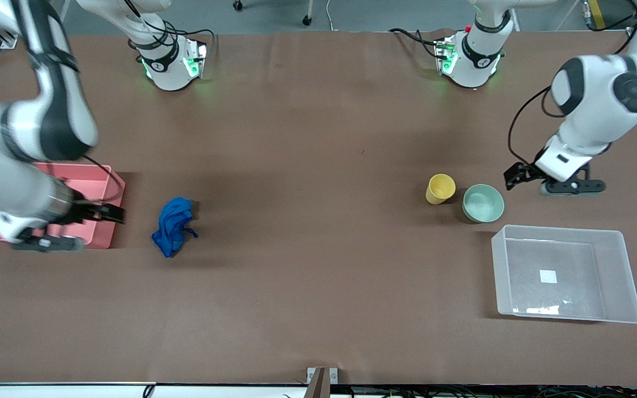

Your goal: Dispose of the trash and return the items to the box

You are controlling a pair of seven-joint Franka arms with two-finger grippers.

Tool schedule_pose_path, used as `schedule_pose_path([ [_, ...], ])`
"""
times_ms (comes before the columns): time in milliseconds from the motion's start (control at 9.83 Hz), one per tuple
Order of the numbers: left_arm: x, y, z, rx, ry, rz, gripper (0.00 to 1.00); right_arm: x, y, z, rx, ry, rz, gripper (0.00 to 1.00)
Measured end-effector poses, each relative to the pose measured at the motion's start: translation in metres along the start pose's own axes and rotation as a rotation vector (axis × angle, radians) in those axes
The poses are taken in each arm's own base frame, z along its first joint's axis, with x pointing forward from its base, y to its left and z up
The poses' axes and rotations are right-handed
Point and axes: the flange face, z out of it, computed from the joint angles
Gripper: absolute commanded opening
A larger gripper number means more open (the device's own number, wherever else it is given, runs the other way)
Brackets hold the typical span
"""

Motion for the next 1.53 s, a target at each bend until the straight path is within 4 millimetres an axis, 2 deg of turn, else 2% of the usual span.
schedule_pose_path([
  [305, -0.001, -0.001, 0.079, -0.003, -0.006, -0.002, 1.00, -0.005, -0.015, 0.108, 0.012, 0.059, -0.025, 1.00],
  [407, -0.003, -0.001, 0.104, -0.004, -0.012, -0.003, 0.92, -0.009, -0.013, 0.133, 0.012, 0.066, -0.025, 1.00],
  [508, -0.006, -0.002, 0.124, -0.005, -0.014, -0.005, 0.50, -0.014, -0.012, 0.151, 0.011, 0.059, -0.026, 1.00],
  [610, -0.008, -0.004, 0.138, -0.005, -0.014, -0.009, 0.15, -0.019, -0.013, 0.162, 0.011, 0.041, -0.027, 1.00],
  [712, -0.009, -0.005, 0.146, -0.005, -0.017, -0.011, 0.00, -0.021, -0.012, 0.169, 0.010, 0.028, -0.026, 0.97],
  [915, -0.009, -0.005, 0.147, -0.005, -0.018, -0.012, 0.00, -0.025, -0.011, 0.176, 0.010, 0.013, -0.024, 0.53],
  [1220, -0.008, -0.005, 0.145, -0.005, -0.013, -0.012, 0.00, -0.028, -0.013, 0.182, 0.012, 0.003, -0.025, 0.05],
  [1322, -0.007, -0.005, 0.137, -0.005, -0.009, -0.010, 0.00, -0.028, -0.016, 0.182, 0.014, 0.002, -0.024, 0.00],
  [1525, -0.009, -0.006, 0.104, -0.002, -0.077, -0.008, 0.00, -0.027, -0.019, 0.181, 0.017, 0.006, -0.019, 0.00],
])
